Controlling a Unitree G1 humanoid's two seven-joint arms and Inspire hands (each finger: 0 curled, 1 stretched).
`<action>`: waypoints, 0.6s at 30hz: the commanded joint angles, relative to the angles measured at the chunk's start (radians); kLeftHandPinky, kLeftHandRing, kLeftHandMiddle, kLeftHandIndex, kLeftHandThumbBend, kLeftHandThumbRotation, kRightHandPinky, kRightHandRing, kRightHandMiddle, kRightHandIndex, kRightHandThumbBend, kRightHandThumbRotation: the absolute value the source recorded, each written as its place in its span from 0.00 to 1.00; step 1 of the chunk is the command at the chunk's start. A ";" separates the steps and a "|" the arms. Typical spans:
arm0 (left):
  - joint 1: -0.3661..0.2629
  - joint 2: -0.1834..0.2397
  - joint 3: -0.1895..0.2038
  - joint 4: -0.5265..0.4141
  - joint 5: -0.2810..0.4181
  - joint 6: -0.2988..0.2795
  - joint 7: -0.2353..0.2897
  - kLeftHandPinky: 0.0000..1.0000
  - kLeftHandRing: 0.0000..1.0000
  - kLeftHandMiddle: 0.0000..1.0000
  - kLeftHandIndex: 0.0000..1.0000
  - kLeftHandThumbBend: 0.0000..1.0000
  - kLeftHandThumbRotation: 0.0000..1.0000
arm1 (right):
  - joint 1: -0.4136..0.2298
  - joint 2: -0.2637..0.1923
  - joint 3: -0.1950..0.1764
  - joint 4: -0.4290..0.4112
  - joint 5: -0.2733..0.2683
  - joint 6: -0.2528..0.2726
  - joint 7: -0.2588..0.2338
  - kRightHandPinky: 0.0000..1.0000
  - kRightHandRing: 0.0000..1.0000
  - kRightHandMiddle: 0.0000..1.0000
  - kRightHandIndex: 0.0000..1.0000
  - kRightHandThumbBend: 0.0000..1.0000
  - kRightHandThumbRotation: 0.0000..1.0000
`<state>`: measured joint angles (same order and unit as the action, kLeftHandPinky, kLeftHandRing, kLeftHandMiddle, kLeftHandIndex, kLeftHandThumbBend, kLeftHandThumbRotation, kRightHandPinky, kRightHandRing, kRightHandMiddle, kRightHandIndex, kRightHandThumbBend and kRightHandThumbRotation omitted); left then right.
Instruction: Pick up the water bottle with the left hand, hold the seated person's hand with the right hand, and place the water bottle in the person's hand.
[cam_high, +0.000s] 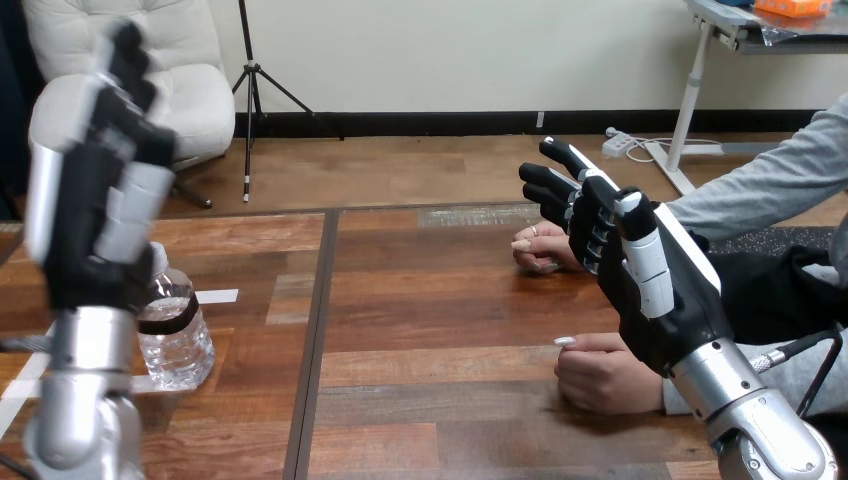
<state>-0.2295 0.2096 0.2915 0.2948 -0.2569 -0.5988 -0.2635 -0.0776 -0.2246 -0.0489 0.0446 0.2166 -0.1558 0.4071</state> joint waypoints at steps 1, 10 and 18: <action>-0.057 0.039 0.021 -0.039 -0.002 0.001 0.016 1.00 1.00 1.00 1.00 1.00 0.74 | -0.043 0.010 -0.002 -0.043 0.001 -0.010 -0.011 1.00 0.94 0.92 0.97 1.00 1.00; -0.068 0.070 0.053 -0.040 0.000 -0.015 0.040 1.00 1.00 1.00 1.00 1.00 0.78 | -0.043 0.009 -0.003 -0.039 0.005 -0.008 -0.008 1.00 0.94 0.92 0.97 1.00 1.00; -0.070 0.091 0.084 -0.017 0.004 -0.040 0.062 1.00 1.00 1.00 1.00 1.00 0.85 | -0.041 0.009 -0.006 -0.041 0.007 -0.004 -0.011 1.00 0.94 0.92 0.96 1.00 1.00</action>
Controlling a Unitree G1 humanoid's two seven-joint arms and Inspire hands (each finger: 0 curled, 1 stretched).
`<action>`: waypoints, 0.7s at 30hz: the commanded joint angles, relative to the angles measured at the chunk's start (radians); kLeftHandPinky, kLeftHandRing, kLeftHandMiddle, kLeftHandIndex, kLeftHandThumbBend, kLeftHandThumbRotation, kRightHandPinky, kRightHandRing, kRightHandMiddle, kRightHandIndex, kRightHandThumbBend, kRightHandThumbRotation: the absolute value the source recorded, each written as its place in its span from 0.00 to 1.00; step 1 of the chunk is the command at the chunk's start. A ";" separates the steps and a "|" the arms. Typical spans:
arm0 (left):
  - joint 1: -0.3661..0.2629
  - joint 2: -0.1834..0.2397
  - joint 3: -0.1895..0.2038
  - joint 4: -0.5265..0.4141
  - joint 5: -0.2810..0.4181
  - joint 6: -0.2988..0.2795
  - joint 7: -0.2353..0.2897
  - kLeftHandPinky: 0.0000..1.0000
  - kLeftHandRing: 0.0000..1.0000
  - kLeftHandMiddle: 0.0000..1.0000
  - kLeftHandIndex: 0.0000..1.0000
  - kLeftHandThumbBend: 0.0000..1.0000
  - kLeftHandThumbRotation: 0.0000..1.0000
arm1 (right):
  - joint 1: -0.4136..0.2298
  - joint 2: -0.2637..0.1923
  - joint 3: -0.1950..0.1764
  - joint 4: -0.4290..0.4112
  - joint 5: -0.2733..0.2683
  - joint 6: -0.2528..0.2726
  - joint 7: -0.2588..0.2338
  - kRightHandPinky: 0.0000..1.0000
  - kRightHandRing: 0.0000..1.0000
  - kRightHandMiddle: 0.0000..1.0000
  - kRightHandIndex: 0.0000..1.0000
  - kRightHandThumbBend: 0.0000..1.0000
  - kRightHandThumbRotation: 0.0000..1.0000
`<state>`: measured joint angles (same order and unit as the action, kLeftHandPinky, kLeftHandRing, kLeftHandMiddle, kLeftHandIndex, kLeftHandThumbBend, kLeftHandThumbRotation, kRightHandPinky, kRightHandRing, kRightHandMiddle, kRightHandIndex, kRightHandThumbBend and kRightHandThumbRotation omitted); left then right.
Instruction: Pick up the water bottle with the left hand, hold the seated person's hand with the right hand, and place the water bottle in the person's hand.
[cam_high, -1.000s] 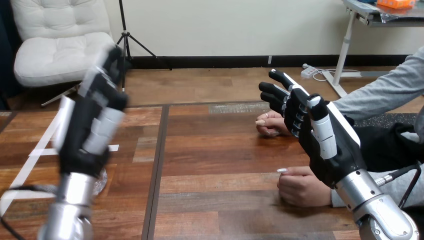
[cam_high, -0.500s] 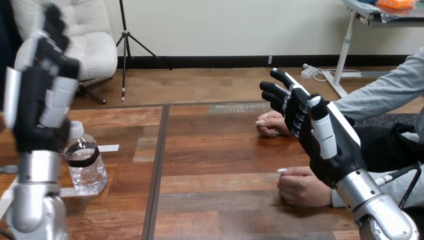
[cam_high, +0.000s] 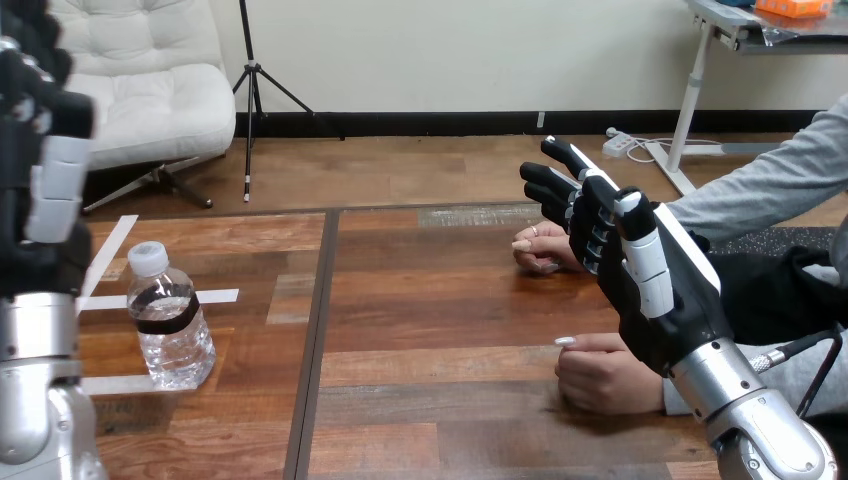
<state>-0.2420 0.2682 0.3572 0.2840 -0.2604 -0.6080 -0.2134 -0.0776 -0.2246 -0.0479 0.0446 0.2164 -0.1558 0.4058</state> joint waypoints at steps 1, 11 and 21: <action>-0.057 0.033 0.021 -0.005 0.008 -0.032 0.015 1.00 1.00 1.00 1.00 1.00 0.86 | -0.041 0.009 -0.007 -0.041 0.007 -0.003 -0.010 1.00 0.94 0.92 0.96 1.00 1.00; -0.041 0.038 0.036 0.004 0.025 -0.028 0.050 1.00 1.00 1.00 0.99 1.00 0.87 | -0.044 0.007 -0.010 -0.037 0.011 -0.010 -0.006 1.00 0.94 0.91 0.96 1.00 1.00; -0.024 0.031 0.037 0.050 0.067 -0.001 0.079 1.00 1.00 1.00 1.00 1.00 0.85 | -0.050 0.002 -0.011 -0.026 0.011 -0.016 0.001 1.00 0.94 0.91 0.96 1.00 1.00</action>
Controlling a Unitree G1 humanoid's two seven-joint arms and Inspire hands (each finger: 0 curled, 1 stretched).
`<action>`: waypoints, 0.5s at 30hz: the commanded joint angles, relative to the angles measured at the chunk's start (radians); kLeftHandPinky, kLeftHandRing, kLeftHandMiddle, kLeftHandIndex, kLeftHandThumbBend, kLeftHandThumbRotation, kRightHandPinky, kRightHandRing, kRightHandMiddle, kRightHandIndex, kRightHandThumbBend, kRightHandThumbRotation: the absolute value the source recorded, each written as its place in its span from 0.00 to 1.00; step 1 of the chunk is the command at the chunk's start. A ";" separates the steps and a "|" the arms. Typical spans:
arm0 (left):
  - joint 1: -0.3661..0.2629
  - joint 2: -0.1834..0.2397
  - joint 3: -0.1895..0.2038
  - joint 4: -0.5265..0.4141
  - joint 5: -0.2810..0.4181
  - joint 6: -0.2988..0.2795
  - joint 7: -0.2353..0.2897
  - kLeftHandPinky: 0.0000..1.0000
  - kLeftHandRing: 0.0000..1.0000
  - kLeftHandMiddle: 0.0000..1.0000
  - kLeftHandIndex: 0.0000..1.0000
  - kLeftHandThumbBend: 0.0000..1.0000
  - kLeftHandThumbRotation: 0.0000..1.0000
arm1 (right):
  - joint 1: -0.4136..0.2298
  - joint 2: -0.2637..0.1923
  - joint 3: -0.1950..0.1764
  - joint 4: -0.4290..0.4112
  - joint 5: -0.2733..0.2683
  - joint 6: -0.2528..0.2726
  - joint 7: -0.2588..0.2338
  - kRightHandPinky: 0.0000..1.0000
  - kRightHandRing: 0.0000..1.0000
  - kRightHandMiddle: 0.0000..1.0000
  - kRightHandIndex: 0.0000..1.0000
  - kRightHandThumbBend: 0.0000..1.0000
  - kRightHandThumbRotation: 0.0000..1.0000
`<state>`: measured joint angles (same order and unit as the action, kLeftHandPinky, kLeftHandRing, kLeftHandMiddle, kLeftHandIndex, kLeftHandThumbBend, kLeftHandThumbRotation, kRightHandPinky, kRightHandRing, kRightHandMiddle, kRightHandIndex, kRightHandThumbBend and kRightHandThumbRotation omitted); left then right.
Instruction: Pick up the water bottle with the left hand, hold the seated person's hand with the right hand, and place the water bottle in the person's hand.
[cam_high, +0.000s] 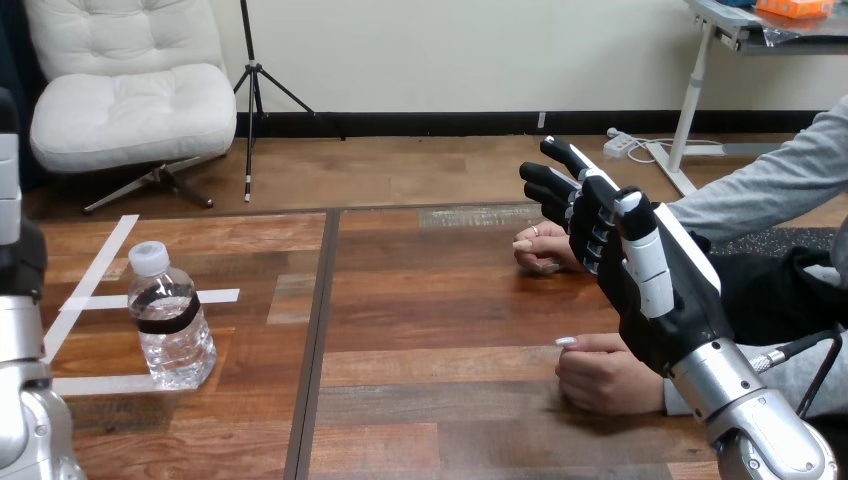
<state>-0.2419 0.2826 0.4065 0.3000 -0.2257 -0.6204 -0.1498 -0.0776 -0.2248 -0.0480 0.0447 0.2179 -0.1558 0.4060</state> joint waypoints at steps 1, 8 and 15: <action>-0.024 0.017 -0.013 0.036 0.037 0.015 0.019 1.00 1.00 1.00 1.00 1.00 0.85 | -0.050 0.002 -0.011 -0.025 0.010 -0.016 0.001 1.00 0.94 0.91 0.96 1.00 1.00; -0.011 0.023 -0.021 0.059 0.095 0.031 0.055 1.00 1.00 1.00 1.00 1.00 0.84 | -0.051 -0.001 -0.012 -0.023 0.013 -0.018 0.007 1.00 0.93 0.91 0.96 1.00 1.00; -0.008 0.019 -0.024 0.098 0.116 0.023 0.065 1.00 1.00 1.00 1.00 1.00 0.86 | -0.051 -0.003 -0.012 -0.026 0.010 -0.016 0.005 1.00 0.93 0.91 0.95 1.00 1.00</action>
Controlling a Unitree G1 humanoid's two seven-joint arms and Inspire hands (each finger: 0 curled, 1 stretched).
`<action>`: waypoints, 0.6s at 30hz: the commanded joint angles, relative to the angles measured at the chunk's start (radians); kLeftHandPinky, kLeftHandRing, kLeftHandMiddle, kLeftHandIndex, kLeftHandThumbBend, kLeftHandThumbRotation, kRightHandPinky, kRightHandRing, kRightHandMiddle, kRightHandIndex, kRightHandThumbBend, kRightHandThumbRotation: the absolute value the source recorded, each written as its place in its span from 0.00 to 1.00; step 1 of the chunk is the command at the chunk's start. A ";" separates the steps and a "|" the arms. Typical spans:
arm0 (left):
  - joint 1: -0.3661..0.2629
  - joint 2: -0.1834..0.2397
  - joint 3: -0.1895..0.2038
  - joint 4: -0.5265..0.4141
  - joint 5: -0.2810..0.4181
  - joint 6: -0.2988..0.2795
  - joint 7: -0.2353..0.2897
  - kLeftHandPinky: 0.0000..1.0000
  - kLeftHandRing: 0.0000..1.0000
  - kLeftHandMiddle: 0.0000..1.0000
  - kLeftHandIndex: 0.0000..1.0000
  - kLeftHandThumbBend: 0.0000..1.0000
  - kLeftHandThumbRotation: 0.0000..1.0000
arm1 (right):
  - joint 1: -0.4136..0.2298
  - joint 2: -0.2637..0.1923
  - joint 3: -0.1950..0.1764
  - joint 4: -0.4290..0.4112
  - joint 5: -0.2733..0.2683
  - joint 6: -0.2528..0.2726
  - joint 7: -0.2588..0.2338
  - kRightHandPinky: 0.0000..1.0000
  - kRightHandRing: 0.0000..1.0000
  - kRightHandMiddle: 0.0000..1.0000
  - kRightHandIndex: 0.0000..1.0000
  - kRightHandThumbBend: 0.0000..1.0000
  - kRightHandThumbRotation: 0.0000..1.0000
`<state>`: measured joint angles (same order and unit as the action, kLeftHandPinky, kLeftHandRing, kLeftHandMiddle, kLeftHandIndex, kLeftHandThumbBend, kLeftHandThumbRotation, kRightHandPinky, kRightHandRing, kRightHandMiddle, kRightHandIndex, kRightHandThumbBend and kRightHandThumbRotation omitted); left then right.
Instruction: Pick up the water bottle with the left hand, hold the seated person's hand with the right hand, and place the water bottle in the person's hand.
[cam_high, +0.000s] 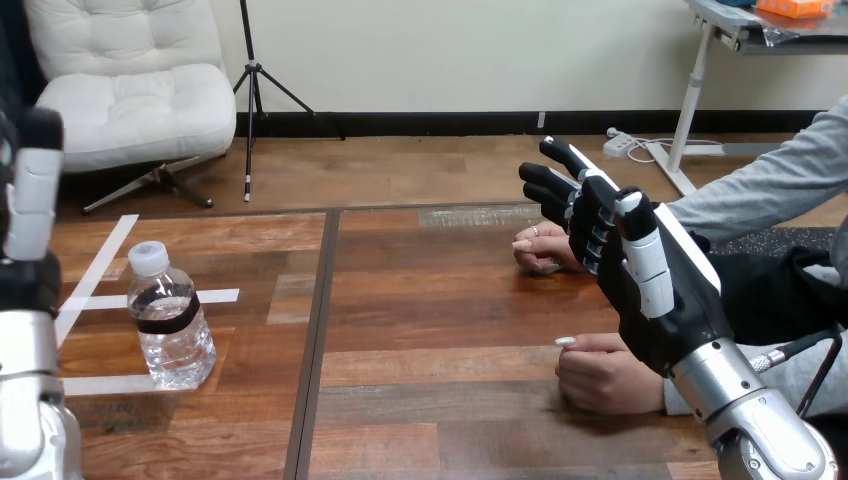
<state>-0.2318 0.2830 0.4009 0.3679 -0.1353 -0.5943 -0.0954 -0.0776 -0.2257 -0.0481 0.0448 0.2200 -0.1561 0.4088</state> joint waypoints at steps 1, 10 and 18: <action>-0.019 0.018 -0.018 0.034 0.028 -0.002 0.014 1.00 1.00 1.00 1.00 1.00 0.86 | -0.051 -0.002 -0.012 -0.028 0.008 -0.014 0.002 1.00 0.93 0.90 0.95 1.00 1.00; -0.027 0.018 -0.017 0.089 0.045 0.029 0.049 1.00 1.00 1.00 1.00 1.00 0.90 | -0.053 -0.002 -0.011 -0.026 0.014 -0.009 0.007 0.99 0.92 0.90 0.95 1.00 1.00; -0.042 0.023 -0.018 0.137 0.048 0.082 0.071 1.00 1.00 1.00 1.00 1.00 0.94 | -0.051 0.000 -0.009 -0.026 0.014 -0.007 0.006 0.99 0.92 0.90 0.95 1.00 1.00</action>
<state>-0.2305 0.2832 0.3985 0.4745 -0.1036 -0.5412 -0.0405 -0.0776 -0.2261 -0.0483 0.0448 0.2212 -0.1560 0.4103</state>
